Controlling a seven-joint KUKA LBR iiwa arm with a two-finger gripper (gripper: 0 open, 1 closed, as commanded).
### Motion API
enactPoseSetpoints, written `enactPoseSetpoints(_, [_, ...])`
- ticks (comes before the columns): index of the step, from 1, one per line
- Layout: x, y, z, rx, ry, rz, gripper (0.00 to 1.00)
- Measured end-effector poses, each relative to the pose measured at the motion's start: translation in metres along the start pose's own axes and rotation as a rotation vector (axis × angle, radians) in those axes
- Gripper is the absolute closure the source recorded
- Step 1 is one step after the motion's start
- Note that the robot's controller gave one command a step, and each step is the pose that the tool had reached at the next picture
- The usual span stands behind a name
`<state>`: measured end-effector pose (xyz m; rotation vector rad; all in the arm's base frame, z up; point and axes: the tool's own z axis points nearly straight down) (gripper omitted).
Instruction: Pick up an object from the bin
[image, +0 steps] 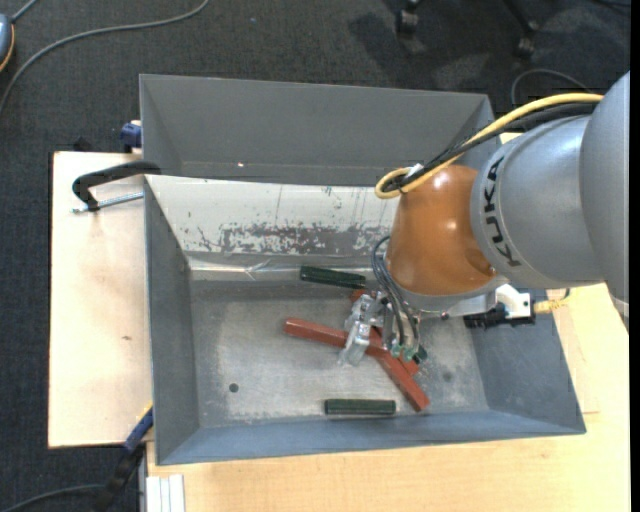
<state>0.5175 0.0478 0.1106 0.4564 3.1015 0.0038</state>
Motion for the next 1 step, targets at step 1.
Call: enactPoseSetpoints(1, [0.0071,-0.0228,-0.1011,-0.001,-0.004,0.027,1.0])
